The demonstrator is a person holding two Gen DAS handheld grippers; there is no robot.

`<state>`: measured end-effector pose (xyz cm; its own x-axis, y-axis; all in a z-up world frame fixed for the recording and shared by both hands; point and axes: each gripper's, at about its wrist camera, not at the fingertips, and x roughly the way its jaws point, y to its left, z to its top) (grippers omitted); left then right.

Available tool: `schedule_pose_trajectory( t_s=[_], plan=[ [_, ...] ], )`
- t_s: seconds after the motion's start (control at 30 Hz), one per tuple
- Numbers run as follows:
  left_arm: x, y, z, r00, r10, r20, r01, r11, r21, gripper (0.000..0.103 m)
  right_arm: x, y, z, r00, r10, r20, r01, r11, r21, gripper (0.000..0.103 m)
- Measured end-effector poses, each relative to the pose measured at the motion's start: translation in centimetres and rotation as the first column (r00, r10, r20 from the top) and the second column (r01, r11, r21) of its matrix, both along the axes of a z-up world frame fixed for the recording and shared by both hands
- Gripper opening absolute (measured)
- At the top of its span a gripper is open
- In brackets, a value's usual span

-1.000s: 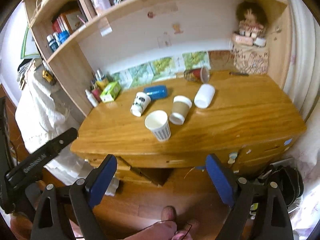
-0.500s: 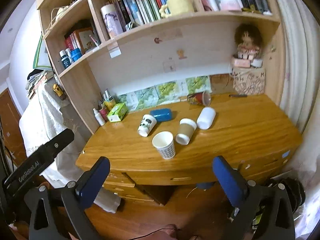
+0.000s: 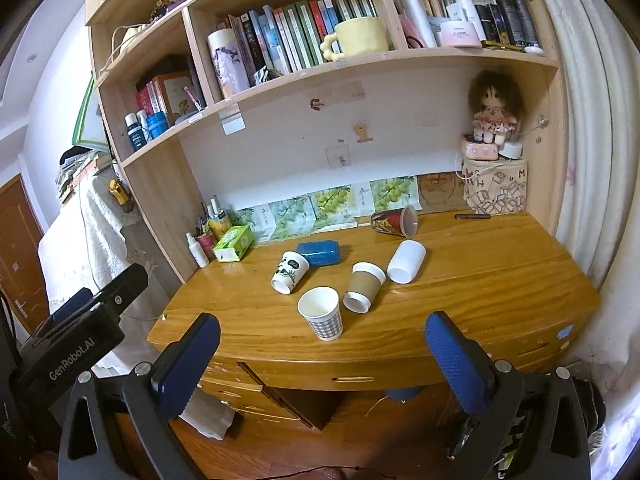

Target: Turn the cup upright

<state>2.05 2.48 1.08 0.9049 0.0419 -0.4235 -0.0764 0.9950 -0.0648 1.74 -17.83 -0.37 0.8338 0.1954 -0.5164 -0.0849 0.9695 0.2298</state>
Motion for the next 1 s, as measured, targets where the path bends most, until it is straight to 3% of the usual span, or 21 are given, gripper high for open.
schedule_pose_trajectory(
  t_s=[1.0],
  plan=[
    [-0.4,-1.8,0.7,0.997,-0.046,0.058,0.043,0.998,0.05,0.103,0.3,-0.6,-0.4,1.0,0.008,-0.003,-0.008,1.0,0.025,0.103]
  ],
)
